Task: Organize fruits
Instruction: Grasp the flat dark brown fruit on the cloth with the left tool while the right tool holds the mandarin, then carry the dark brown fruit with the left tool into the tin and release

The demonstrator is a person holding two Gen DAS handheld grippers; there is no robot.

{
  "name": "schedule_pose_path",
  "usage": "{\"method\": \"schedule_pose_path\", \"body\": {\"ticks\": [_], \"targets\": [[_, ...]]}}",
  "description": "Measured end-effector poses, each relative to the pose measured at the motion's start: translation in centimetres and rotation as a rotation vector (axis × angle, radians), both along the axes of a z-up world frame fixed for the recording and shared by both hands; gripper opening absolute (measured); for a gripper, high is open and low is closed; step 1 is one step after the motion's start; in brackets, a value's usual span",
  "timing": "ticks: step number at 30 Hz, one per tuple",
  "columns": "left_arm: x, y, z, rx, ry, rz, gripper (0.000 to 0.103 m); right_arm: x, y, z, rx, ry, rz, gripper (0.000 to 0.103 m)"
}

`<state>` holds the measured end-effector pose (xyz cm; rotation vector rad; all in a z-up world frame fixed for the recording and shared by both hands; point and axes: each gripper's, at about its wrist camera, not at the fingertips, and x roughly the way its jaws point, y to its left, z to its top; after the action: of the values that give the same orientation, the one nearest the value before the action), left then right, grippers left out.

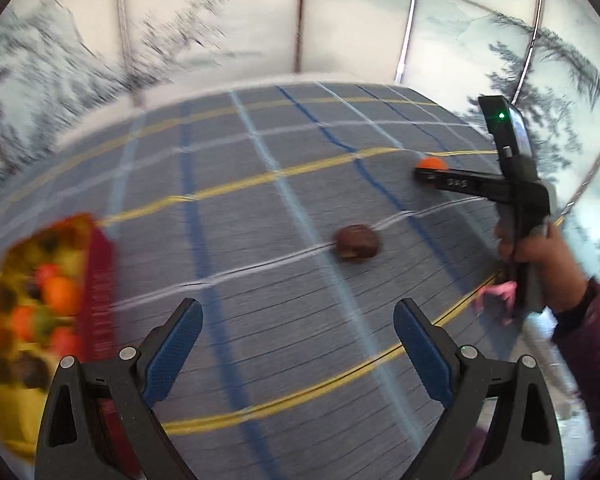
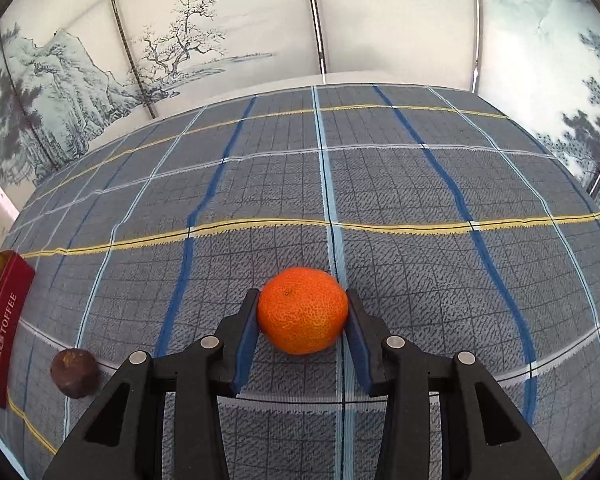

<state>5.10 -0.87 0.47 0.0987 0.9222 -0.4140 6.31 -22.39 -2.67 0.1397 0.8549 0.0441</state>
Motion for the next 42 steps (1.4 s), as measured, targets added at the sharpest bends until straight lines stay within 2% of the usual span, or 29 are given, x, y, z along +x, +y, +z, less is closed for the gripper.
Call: {"method": "schedule_pose_path", "body": {"ticks": [6,12,13,15,16,17,18,19,21,26,35,42], "targets": [[3.5,-3.3,-1.6,-0.045,0.037,-0.023,0.092,-0.1,-0.9,-0.1,0.065,-0.009,0.002,0.042],[5.9,-5.9,-3.6,0.027,0.066,-0.038,0.091,-0.2,-1.3,-0.1,0.095,-0.013,0.003,0.043],[6.1,-6.1,-4.1,0.024,0.077,-0.041,0.087,-0.2,-1.3,-0.1,0.101,-0.014,0.003,0.043],[6.6,-6.5,-4.9,0.021,0.101,-0.05,0.075,-0.2,-1.4,-0.1,0.105,-0.015,0.003,0.043],[6.7,-6.7,-5.1,0.034,0.097,-0.051,0.066,-0.2,-1.4,-0.1,0.108,-0.015,0.004,0.043],[6.7,-7.1,-5.1,0.055,0.074,-0.053,0.053,-0.2,-1.4,-0.1,0.111,-0.015,0.005,0.043],[6.7,-7.5,-5.1,0.078,0.056,-0.062,0.047,-0.2,-1.5,-0.1,0.114,-0.015,0.006,0.043],[6.7,-7.7,-5.1,0.093,0.047,-0.065,0.037,-0.2,-1.5,-0.1,0.115,-0.015,0.006,0.043],[6.7,-7.9,-5.2,0.096,0.045,-0.062,0.037,-0.2,-1.5,-0.1,0.113,-0.014,0.006,0.043],[5.1,-6.8,-4.4,0.039,0.045,-0.024,0.037,-0.3,-1.5,-0.2,0.116,-0.015,0.006,0.043],[0.4,-3.7,-0.6,-0.034,-0.008,0.018,0.037,-0.4,-1.1,-0.1,0.106,-0.015,0.021,0.041],[-2.1,0.8,2.1,-0.098,-0.034,0.095,0.037,-0.3,-0.9,-0.1,0.094,-0.012,0.022,0.041]]}}
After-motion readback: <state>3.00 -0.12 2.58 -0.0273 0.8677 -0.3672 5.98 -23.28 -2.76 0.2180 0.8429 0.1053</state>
